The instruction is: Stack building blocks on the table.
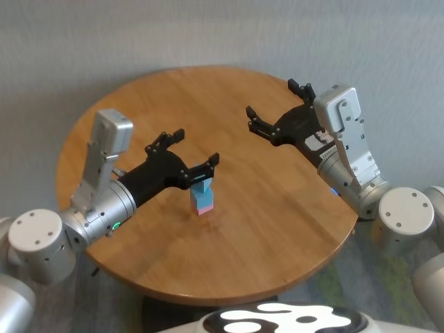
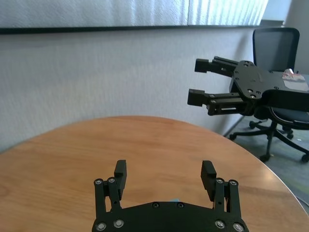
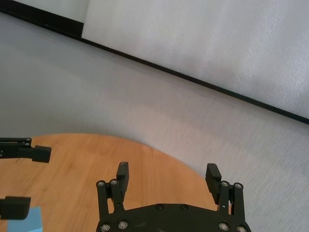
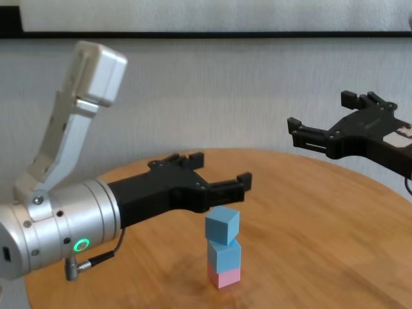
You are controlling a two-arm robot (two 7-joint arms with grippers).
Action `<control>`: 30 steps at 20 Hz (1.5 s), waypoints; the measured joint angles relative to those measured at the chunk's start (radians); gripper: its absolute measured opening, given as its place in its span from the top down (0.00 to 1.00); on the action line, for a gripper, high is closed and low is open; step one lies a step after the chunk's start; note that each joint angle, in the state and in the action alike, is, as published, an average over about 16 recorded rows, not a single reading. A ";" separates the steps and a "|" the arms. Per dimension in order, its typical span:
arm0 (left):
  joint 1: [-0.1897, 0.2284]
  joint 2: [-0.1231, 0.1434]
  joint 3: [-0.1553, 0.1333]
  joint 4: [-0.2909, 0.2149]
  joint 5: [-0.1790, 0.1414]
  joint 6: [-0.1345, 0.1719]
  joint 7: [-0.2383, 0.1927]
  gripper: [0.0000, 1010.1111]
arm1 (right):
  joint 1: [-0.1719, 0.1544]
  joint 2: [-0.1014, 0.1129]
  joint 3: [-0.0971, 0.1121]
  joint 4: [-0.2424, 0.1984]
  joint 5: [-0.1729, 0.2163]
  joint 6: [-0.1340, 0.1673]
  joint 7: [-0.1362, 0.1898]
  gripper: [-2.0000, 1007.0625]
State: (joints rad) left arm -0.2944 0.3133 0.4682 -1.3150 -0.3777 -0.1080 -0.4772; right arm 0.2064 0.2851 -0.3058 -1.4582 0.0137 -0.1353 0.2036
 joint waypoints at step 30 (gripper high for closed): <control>0.086 -0.049 -0.142 -0.043 0.083 -0.106 0.131 0.01 | -0.128 0.059 0.036 -0.217 0.138 0.123 0.131 0.00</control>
State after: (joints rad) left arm -0.2085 0.2641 0.3263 -1.3583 -0.2942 -0.2136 -0.3462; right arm 0.0788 0.3439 -0.2699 -1.6757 0.1516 -0.0123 0.3349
